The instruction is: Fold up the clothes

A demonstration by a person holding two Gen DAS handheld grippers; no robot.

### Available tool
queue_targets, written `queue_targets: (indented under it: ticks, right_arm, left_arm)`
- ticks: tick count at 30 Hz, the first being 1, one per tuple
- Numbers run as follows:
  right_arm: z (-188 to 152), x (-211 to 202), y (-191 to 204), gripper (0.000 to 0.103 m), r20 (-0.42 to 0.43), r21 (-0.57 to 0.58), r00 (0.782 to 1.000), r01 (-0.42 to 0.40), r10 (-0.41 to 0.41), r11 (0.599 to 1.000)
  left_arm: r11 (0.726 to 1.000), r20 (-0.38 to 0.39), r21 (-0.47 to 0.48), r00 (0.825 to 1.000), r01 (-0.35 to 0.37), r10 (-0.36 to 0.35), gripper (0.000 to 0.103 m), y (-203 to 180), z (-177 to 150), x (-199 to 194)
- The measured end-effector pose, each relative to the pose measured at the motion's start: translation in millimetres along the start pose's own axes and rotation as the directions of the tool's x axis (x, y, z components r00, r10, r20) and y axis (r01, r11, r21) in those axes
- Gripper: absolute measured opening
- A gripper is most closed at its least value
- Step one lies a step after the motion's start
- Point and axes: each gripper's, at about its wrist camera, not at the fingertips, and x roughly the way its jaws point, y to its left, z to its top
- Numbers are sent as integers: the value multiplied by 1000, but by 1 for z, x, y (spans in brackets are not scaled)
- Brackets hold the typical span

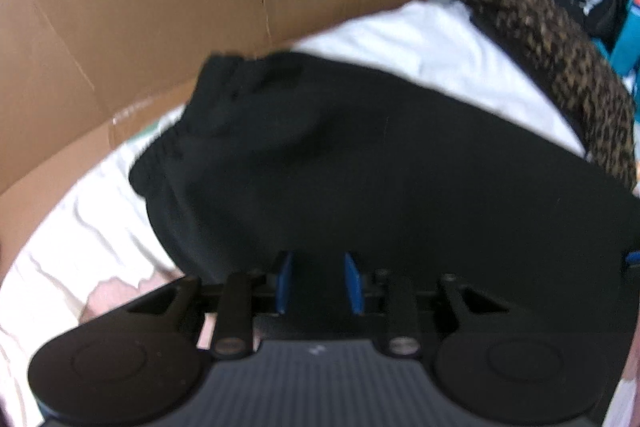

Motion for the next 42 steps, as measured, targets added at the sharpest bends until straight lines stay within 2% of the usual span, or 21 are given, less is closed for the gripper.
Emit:
queue_targets:
  ticks: [2, 5, 10, 18, 27, 30, 37, 40, 42]
  right_arm:
    - [-3, 10, 11, 23, -27, -43, 1000, -2, 1, 999]
    - [-6, 18, 18, 22, -72, -84, 997, 6, -12, 996]
    - [-11, 18, 22, 22, -147, -139, 989, 16, -36, 990]
    - [-19, 10, 28, 22, -221, -186, 972, 35, -76, 982]
    - [-13, 7, 34, 22, -275, -201, 957, 41, -97, 979]
    - [-4, -3, 30, 23, -279, -125, 957, 39, -73, 991]
    - [2, -27, 47, 23, -232, -183, 972, 7, -50, 983]
    - [5, -35, 63, 23, -200, -219, 979, -19, -26, 975]
    - [9, -35, 75, 23, -185, -242, 983, -33, -13, 970]
  left_arm:
    - [1000, -12, -1, 1000, -13, 13, 31, 2, -5, 10]
    - [999, -14, -37, 1000, -15, 15, 31, 8, -8, 24]
    - [999, 5, -36, 1000, -22, 22, 31, 7, -7, 28]
    - [997, 49, -66, 998, -29, 33, 34, 21, -32, -32]
    - [980, 74, -191, 995, -51, 66, 34, 40, -95, -104]
    - [977, 70, -205, 995, -58, 73, 34, 32, -115, -115]
    - [970, 123, -235, 988, -59, 90, 36, 5, -155, -131]
    - [973, 155, -229, 985, -39, 76, 43, -10, -174, -127]
    - [972, 146, -236, 988, -9, 45, 47, -17, -185, -122]
